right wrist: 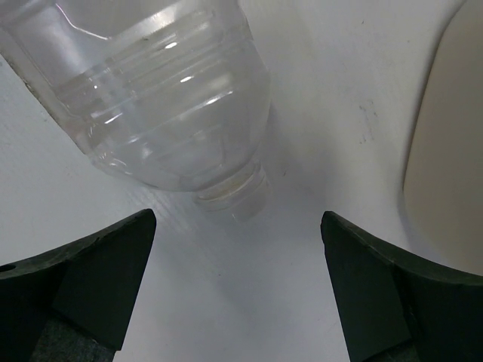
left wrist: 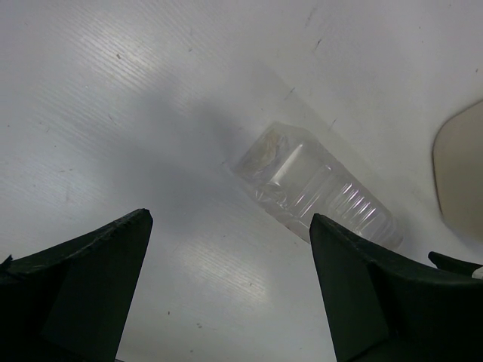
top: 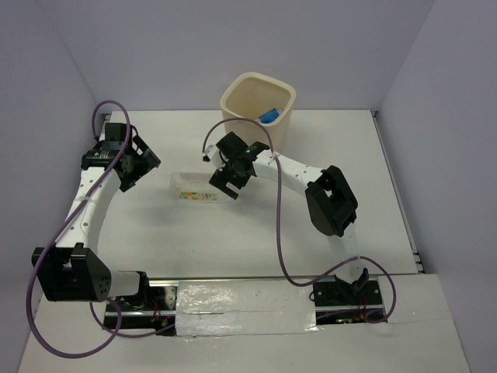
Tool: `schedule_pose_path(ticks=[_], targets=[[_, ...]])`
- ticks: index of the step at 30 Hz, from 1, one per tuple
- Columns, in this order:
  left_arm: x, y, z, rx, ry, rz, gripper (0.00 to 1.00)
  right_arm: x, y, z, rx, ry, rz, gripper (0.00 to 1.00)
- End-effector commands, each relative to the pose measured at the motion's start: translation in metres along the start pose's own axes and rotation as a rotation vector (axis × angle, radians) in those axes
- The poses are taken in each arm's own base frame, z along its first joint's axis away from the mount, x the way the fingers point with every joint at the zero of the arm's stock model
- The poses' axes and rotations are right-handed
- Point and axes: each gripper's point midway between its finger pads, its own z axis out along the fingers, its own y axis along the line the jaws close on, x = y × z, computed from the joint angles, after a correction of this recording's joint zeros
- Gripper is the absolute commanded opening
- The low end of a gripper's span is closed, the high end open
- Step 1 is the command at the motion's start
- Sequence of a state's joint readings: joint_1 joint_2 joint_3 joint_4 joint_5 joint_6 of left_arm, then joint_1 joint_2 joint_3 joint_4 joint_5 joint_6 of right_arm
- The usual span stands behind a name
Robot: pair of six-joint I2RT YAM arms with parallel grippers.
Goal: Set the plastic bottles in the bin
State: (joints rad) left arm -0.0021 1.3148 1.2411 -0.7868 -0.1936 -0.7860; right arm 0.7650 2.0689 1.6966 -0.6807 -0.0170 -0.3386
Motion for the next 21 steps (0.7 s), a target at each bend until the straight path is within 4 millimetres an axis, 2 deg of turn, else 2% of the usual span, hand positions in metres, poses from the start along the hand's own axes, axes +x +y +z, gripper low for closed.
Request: schedule_pose_path(ticks=[1, 7, 11, 15, 21], targets=[[-0.010, 0.006, -0.010, 0.004, -0.033, -0.003, 0.99, -0.018, -0.001, -0.001, -0.039, -0.039, -0.071, 0.97], [-0.012, 0.010, -0.012, -0.005, -0.040, -0.003, 0.99, -0.028, 0.009, 0.010, -0.111, -0.056, -0.064, 0.97], [-0.012, 0.013, -0.012, -0.012, -0.042, -0.003, 0.99, -0.034, 0.026, 0.009, -0.175, -0.083, -0.050, 0.97], [-0.011, 0.013, -0.010, -0.010, -0.036, -0.003, 0.99, -0.035, 0.042, 0.001, -0.201, -0.094, -0.030, 0.97], [-0.011, 0.013, -0.008, -0.009, -0.035, -0.004, 1.00, -0.026, 0.076, -0.005, -0.247, -0.092, -0.021, 0.97]])
